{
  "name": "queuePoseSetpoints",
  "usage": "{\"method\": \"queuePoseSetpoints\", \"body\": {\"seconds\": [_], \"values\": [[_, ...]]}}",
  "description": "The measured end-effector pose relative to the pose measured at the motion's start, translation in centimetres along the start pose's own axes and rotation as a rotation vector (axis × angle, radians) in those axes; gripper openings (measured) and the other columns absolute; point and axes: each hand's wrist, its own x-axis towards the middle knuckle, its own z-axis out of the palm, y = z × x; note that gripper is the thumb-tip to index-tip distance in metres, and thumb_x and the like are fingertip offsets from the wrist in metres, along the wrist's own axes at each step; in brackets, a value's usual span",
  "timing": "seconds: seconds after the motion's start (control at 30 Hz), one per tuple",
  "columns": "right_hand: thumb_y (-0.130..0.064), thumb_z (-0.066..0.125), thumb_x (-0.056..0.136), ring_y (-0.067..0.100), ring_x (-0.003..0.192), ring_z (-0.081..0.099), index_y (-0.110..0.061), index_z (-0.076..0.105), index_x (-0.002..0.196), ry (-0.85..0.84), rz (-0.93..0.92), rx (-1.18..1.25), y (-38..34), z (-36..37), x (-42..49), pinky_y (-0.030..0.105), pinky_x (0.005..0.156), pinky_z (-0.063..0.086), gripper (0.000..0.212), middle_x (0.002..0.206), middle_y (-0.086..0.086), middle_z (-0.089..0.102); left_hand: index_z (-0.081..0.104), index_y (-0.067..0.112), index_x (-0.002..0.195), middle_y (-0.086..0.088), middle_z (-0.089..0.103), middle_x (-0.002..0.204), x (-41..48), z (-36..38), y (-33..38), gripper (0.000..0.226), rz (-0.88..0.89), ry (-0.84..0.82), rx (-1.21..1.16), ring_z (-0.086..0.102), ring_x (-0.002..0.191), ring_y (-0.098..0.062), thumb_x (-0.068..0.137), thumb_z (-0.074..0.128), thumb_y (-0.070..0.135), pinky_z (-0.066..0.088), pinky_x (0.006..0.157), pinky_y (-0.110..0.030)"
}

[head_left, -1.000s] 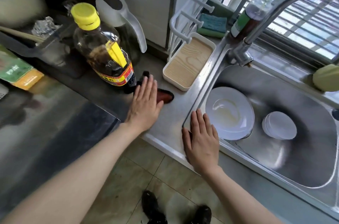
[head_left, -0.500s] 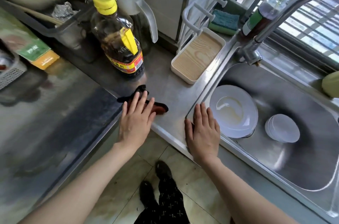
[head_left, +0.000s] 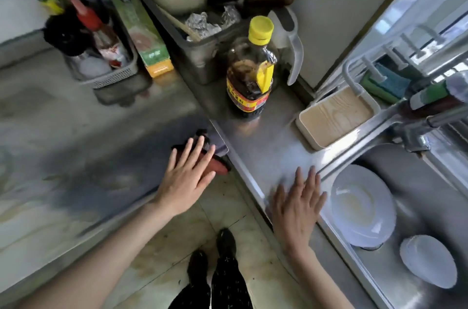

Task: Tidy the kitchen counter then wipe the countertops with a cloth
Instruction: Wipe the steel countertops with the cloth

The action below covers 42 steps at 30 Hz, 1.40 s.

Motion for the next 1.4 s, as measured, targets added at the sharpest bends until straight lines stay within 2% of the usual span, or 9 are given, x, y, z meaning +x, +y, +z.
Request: {"method": "queuePoseSetpoints", "body": {"seconds": [0.13, 0.2, 0.33, 0.57, 0.8, 1.0, 1.1, 1.27, 1.4], "values": [[-0.023, 0.037, 0.087, 0.031, 0.132, 0.039, -0.011, 0.048, 0.127, -0.112, -0.571, 0.147, -9.4, 1.3, 1.3, 0.047, 0.107, 0.036, 0.043, 0.143, 0.014, 0.044, 0.034, 0.011, 0.14, -0.01, 0.029, 0.15, -4.5, -1.7, -2.3, 0.054, -0.196, 0.184, -0.063, 0.02, 0.138, -0.023, 0.095, 0.024, 0.041, 0.024, 0.109, -0.05], [-0.03, 0.036, 0.09, 0.029, 0.136, 0.036, -0.013, 0.046, 0.133, -0.239, -0.665, 0.106, -13.7, 2.7, 1.0, 0.044, 0.109, 0.032, 0.047, 0.147, 0.01, 0.039, 0.036, 0.006, 0.139, -0.012, 0.028, 0.15, -7.7, -2.0, -3.4, 0.058, -0.312, 0.19, -0.048, 0.022, 0.139, -0.025, 0.093, 0.025, 0.039, 0.028, 0.107, -0.051], [-0.051, 0.02, 0.096, 0.023, 0.145, -0.009, -0.011, 0.004, 0.149, -0.469, -0.691, -0.066, -16.7, 6.0, 1.9, 0.042, 0.119, 0.0, 0.068, 0.158, 0.005, -0.006, 0.03, -0.008, 0.138, -0.027, 0.024, 0.149, -12.2, -1.5, -5.6, 0.084, -0.688, 0.011, -0.095, 0.03, 0.134, -0.041, 0.092, 0.008, 0.058, 0.031, 0.102, -0.057], [-0.032, 0.032, 0.095, 0.026, 0.145, -0.008, -0.001, -0.002, 0.147, -0.303, -0.404, -0.008, -20.7, 7.4, 5.2, 0.036, 0.118, -0.003, 0.07, 0.157, 0.015, -0.008, -0.015, 0.003, 0.139, -0.011, -0.021, 0.149, -13.4, 0.8, -7.8, 0.105, -0.878, -0.168, -0.187, -0.002, 0.144, -0.03, 0.062, -0.035, 0.072, 0.009, 0.114, -0.046], [-0.033, 0.027, 0.099, 0.01, 0.138, -0.021, -0.011, -0.002, 0.149, -0.668, -1.339, -0.138, -22.3, 8.3, 1.0, 0.032, 0.119, -0.002, 0.062, 0.153, -0.002, -0.016, -0.04, 0.012, 0.127, -0.004, -0.045, 0.138, -13.6, 0.9, -8.0, 0.089, -0.875, -0.15, -0.28, -0.034, 0.133, -0.019, 0.061, -0.034, 0.071, -0.009, 0.114, -0.041], [-0.028, 0.034, 0.097, 0.029, 0.145, -0.004, 0.003, 0.001, 0.146, -0.34, -0.608, -0.02, -22.5, 8.6, 5.2, 0.041, 0.119, 0.008, 0.067, 0.156, 0.019, -0.005, -0.046, 0.012, 0.123, -0.005, -0.053, 0.132, -13.6, 1.1, -8.1, 0.082, -0.863, -0.165, -0.316, -0.042, 0.128, -0.021, 0.067, -0.028, 0.069, -0.014, 0.113, -0.042], [-0.029, 0.029, 0.097, 0.026, 0.144, -0.01, 0.001, -0.002, 0.147, -0.475, -0.87, -0.086, -23.9, 9.5, -0.3, 0.036, 0.119, -0.001, 0.065, 0.156, 0.016, -0.01, -0.036, 0.011, 0.131, -0.005, -0.042, 0.14, -13.8, 1.5, -8.0, 0.088, -0.868, -0.116, -0.3, -0.033, 0.132, -0.021, 0.067, -0.033, 0.07, -0.006, 0.115, -0.043], [-0.033, 0.025, 0.1, 0.012, 0.137, -0.022, -0.01, -0.003, 0.148, -0.702, -1.457, -0.238, -25.5, 9.0, -1.4, 0.034, 0.119, 0.0, 0.061, 0.155, 0.002, -0.015, -0.007, 0.006, 0.143, -0.01, -0.011, 0.152, -16.3, 1.2, -8.8, 0.087, -0.904, -0.014, -0.168, -0.007, 0.141, -0.025, 0.084, 0.0, 0.07, 0.001, 0.111, -0.044], [-0.035, 0.027, 0.099, 0.022, 0.145, -0.006, -0.005, 0.001, 0.148, -0.427, -0.995, -0.166, -23.5, 8.9, 2.5, 0.035, 0.118, 0.003, 0.063, 0.156, 0.009, -0.01, -0.023, 0.01, 0.138, -0.006, -0.029, 0.147, -18.7, 0.4, -13.0, 0.104, -0.92, -0.039, -0.141, -0.025, 0.137, -0.02, 0.064, -0.015, 0.083, -0.012, 0.11, -0.044]]}}
